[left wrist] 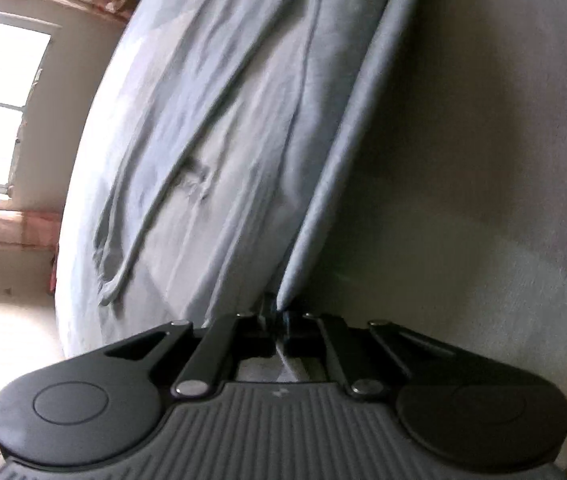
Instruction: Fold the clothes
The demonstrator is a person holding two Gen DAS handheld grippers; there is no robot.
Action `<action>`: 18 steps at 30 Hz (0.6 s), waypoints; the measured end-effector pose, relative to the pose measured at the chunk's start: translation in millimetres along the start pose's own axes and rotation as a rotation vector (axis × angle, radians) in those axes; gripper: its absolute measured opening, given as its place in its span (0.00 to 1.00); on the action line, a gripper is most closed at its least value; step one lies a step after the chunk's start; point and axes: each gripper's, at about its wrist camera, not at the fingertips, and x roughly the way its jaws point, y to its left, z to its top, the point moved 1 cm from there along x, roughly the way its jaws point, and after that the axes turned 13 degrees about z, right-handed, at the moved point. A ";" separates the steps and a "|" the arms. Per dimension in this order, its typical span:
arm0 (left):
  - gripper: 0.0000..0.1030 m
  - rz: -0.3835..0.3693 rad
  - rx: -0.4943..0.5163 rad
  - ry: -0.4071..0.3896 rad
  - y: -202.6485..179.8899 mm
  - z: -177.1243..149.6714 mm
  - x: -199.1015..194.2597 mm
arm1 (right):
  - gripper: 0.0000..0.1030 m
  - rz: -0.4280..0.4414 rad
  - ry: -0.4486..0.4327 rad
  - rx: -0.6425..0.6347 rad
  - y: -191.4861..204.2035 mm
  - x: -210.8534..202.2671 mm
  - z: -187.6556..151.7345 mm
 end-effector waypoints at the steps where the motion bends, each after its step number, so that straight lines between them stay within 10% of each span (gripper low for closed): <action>1: 0.01 0.000 0.004 0.000 1.2 -2.4 -3.0 | 0.88 -0.004 -0.005 -0.014 1.1 -0.4 1.7; 9: 0.01 -0.001 -0.004 0.002 5.1 -3.5 3.7 | 0.49 -0.061 -0.043 -0.203 20.0 19.1 36.6; 18: 0.01 -0.011 -0.004 0.000 1.2 -6.8 -2.6 | 0.44 -0.072 -0.056 -0.291 30.4 59.7 71.2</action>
